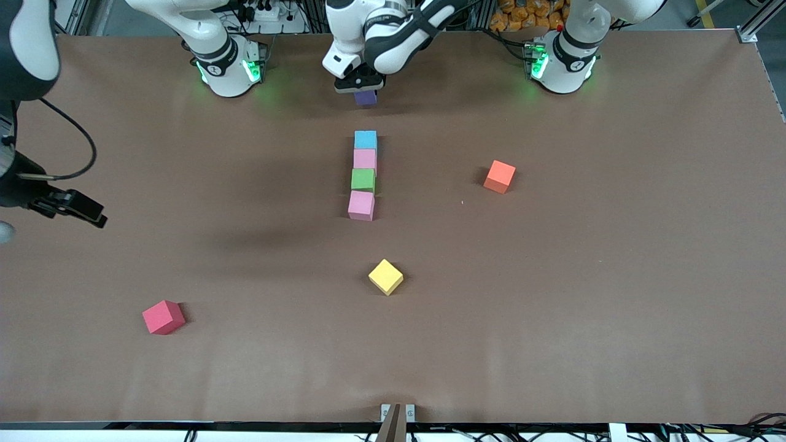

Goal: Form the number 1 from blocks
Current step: 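Lower the purple cube beside the cyan cube and open the left gripper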

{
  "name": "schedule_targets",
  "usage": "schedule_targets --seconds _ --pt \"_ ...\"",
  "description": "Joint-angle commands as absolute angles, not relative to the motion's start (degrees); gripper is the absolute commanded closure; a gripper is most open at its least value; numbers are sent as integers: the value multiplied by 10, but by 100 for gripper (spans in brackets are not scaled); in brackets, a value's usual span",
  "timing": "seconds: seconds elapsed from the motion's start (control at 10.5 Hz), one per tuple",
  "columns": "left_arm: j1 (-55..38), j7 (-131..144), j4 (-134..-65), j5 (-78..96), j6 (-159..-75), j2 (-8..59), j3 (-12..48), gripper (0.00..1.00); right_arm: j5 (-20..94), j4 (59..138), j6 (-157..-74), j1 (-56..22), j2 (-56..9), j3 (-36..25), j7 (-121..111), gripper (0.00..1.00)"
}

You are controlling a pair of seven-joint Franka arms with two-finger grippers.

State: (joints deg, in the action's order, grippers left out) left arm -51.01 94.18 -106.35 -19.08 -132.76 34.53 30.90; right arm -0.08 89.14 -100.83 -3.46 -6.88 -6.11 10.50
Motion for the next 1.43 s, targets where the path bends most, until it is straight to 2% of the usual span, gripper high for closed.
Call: schedule_targets --seconds 0.0,0.29,1.33 --pt "-495 935 -1058 -225 -1353 366 304 100 9 938 -997 -6 -30 -48 91 0" --pt "-478 917 -1054 -227 -1355 369 303 100 9 940 -978 28 -28 -43 14 0" --pt "-475 886 -1034 -238 -1375 401 280 100 -7 933 -986 11 -38 -40 17 0"
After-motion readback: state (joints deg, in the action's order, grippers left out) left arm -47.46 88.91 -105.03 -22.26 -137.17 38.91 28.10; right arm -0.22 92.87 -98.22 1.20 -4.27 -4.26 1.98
